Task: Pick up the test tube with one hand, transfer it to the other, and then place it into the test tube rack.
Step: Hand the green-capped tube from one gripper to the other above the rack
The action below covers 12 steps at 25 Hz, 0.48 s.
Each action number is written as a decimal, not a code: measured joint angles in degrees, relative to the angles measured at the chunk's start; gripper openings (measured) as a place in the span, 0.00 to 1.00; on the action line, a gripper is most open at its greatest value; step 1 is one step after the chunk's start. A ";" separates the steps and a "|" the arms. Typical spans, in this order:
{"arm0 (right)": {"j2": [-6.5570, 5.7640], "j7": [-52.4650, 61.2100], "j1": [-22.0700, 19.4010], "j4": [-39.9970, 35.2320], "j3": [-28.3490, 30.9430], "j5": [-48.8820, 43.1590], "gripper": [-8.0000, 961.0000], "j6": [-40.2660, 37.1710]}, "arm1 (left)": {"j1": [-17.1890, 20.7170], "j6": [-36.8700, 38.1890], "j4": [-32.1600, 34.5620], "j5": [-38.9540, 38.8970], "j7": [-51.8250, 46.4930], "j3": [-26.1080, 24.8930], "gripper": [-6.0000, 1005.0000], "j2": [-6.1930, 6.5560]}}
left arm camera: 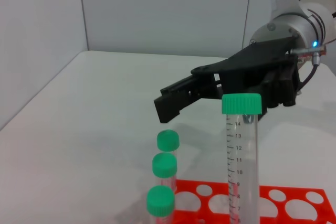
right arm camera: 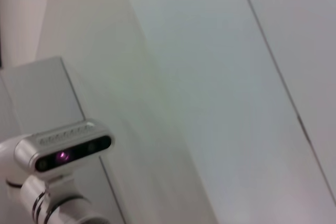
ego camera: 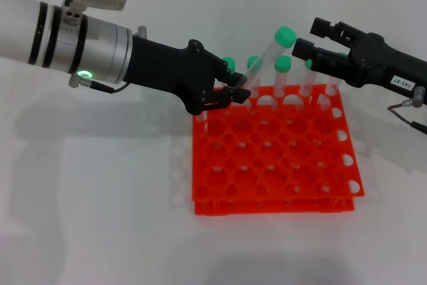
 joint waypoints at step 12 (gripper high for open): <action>-0.46 -1.14 0.27 0.95 -1.68 1.02 0.87 -0.95 | 0.09 -0.66 0.44 0.17 -0.15 -0.21 0.27 -0.16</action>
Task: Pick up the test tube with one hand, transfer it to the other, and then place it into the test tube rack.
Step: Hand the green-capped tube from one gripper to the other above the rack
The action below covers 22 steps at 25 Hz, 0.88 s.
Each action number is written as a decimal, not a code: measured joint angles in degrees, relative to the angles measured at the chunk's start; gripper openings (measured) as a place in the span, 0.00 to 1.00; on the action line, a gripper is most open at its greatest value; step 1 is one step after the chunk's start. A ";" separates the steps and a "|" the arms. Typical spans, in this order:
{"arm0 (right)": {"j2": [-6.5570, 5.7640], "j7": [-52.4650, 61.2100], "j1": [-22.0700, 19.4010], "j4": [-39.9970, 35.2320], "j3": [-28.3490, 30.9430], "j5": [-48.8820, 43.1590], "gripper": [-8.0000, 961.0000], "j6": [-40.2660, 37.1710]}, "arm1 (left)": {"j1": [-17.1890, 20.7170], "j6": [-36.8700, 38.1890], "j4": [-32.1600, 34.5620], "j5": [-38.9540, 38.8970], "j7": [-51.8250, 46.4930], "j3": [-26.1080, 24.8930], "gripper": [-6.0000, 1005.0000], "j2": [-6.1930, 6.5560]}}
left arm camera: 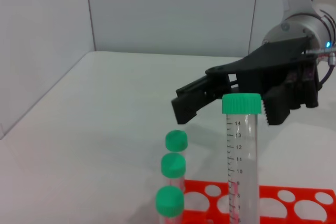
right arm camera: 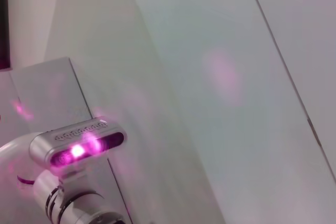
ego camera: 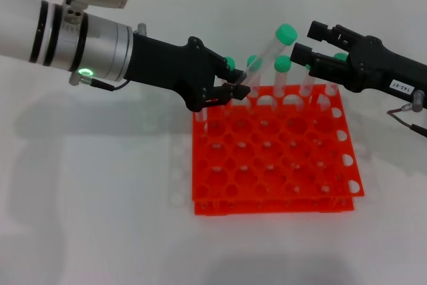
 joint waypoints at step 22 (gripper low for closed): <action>0.56 -1.49 -0.04 0.18 -5.69 6.38 0.87 -1.99 | -0.37 -1.92 -0.41 0.59 0.47 0.29 0.27 -0.91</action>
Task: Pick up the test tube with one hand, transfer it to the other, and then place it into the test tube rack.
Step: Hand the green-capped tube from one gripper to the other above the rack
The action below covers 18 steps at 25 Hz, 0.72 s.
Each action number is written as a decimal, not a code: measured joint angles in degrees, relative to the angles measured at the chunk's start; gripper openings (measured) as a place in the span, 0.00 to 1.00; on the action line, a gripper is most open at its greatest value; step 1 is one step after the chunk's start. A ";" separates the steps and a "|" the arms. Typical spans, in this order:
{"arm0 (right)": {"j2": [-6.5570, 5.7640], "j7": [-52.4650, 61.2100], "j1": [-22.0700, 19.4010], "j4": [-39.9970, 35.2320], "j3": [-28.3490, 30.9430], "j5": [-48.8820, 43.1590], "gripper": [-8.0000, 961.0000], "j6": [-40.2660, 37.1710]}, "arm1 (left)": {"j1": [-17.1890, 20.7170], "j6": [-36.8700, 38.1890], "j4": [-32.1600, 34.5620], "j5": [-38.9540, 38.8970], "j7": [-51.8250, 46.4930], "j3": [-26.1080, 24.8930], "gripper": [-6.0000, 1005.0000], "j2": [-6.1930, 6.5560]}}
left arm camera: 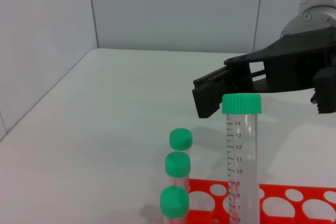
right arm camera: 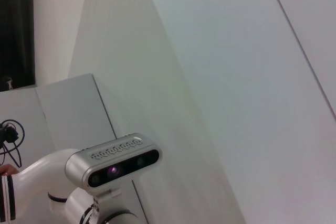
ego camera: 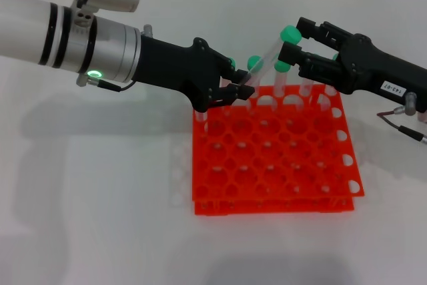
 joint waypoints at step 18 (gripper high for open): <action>0.00 -2.83 0.14 1.39 -3.31 4.23 0.84 0.03 | -0.26 0.00 0.00 0.07 0.00 -0.01 0.28 0.00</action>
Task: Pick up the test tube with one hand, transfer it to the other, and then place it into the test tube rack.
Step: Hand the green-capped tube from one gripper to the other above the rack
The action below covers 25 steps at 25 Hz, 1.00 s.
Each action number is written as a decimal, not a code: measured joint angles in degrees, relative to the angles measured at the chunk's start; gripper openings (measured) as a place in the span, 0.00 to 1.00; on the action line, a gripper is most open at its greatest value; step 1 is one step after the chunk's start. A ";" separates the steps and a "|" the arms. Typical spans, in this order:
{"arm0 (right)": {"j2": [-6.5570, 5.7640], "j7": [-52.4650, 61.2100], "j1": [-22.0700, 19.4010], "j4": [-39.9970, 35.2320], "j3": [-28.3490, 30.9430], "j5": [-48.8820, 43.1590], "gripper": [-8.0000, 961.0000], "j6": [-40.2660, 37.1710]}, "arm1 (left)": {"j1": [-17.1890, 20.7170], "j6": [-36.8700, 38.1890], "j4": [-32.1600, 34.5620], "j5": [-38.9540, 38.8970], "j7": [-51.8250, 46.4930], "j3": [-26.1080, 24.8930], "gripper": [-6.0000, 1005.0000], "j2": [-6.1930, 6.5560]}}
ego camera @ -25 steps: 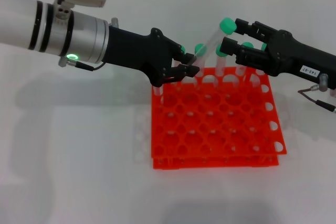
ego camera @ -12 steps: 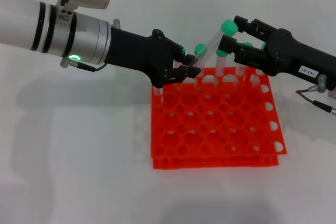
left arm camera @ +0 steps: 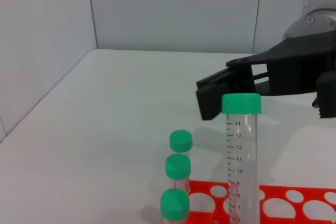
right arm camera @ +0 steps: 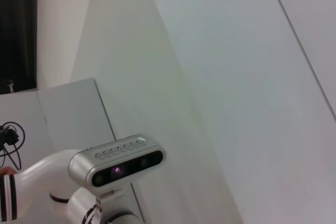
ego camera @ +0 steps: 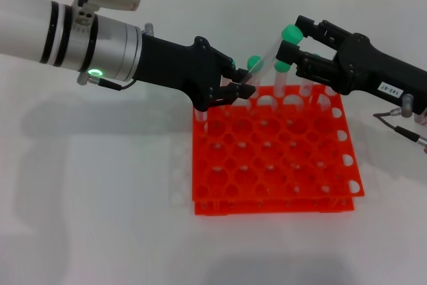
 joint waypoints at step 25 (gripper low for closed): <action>0.00 -1.11 0.22 0.00 -1.34 1.11 0.52 1.24 | -0.07 -0.01 0.00 -0.08 0.00 1.29 0.29 -0.51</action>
